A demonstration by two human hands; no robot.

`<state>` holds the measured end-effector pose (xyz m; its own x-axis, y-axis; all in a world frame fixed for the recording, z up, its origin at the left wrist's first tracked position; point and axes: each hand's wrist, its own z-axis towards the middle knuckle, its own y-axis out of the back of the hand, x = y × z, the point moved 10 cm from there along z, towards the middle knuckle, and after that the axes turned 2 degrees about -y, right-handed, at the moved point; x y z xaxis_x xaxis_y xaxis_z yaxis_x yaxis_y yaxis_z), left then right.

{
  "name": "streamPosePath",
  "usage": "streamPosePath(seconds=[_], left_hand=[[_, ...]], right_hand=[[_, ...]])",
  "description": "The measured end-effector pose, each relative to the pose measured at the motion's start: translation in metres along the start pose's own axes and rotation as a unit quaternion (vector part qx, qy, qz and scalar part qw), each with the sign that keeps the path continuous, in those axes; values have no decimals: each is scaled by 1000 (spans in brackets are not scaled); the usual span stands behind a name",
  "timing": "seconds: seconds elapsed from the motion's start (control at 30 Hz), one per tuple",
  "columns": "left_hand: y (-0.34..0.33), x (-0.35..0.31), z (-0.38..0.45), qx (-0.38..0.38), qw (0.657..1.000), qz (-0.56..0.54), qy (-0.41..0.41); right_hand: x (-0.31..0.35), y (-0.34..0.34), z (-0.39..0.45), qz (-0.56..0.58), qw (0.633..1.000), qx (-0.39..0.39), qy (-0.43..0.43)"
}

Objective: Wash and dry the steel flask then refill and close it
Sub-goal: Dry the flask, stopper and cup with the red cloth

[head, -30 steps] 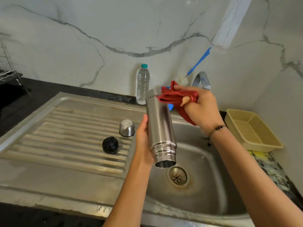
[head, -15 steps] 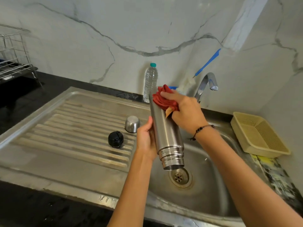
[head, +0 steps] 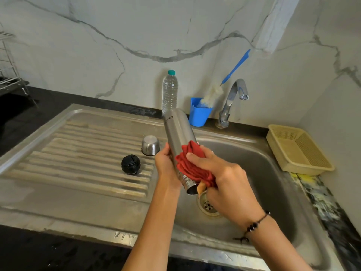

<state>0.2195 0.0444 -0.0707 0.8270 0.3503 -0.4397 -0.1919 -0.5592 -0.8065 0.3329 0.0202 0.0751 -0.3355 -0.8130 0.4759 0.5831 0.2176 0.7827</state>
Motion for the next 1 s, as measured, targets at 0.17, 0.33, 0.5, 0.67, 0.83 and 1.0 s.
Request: streamPosePath(seconds=[0.17, 0.33, 0.5, 0.67, 0.83, 1.0], left_hand=[[-26, -18, -18, 46, 993, 97, -50], [-27, -23, -11, 98, 988, 112, -43], [-35, -13, -14, 104, 979, 170, -36], [-43, -15, -13, 141, 978, 151, -33], [-40, -19, -6, 148, 980, 123, -44], [-41, -11, -1, 134, 987, 80, -33]], right_hand=[[-19, 9, -3, 144, 987, 18, -71], [-37, 41, 34, 244, 955, -59, -159], [-42, 46, 100, 218, 958, -116, -145], [-37, 15, 132, 49, 990, -8, -134], [-22, 5, 122, -43, 994, 17, -94], [-22, 7, 97, -70, 991, 39, -107]])
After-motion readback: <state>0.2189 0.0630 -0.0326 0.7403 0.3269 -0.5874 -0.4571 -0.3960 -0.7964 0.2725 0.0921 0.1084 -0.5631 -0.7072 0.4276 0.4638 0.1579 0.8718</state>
